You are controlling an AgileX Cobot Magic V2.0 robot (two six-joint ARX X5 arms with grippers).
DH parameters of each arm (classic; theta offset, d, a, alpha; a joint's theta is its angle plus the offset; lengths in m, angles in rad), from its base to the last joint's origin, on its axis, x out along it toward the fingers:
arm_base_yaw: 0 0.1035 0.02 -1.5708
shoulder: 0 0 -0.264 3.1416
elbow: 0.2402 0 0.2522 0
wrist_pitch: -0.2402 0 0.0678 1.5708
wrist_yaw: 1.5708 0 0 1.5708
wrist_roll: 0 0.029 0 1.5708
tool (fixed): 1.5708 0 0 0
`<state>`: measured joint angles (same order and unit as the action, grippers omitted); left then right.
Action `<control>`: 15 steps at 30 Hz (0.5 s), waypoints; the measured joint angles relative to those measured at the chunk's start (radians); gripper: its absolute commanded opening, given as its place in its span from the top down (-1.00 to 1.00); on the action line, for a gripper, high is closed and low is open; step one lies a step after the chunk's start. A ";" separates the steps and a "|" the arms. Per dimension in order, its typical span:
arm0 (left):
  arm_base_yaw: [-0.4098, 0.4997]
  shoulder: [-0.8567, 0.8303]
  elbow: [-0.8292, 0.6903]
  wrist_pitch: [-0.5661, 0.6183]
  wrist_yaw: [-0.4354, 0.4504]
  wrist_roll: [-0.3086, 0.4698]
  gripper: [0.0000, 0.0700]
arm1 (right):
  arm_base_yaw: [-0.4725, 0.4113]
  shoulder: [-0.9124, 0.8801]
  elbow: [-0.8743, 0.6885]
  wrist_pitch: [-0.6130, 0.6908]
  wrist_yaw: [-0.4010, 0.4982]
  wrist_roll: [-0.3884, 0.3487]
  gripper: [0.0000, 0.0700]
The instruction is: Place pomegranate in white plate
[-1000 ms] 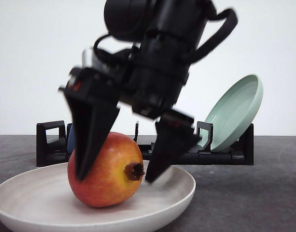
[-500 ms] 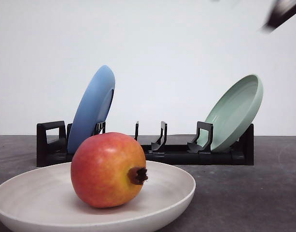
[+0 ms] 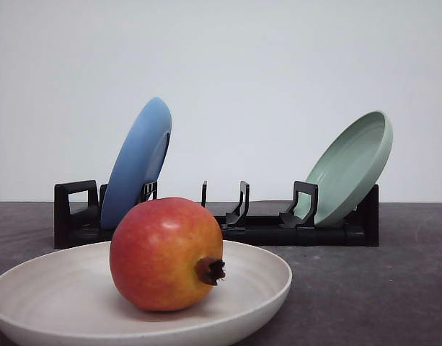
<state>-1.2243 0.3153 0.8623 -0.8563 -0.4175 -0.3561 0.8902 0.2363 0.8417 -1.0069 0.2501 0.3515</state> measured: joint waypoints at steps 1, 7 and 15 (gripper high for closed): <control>0.000 0.000 0.000 -0.002 0.000 0.000 0.98 | 0.000 0.000 0.000 0.000 0.000 0.000 0.96; 0.000 0.000 0.000 0.000 -0.003 0.001 1.00 | 0.000 0.008 0.000 0.002 0.000 -0.006 0.97; 0.000 0.000 0.000 0.000 -0.003 0.001 1.00 | 0.000 0.008 0.000 0.013 0.013 -0.006 0.97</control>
<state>-1.2243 0.3153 0.8623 -0.8562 -0.4206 -0.3553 0.8902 0.2440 0.8413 -0.9938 0.2626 0.3450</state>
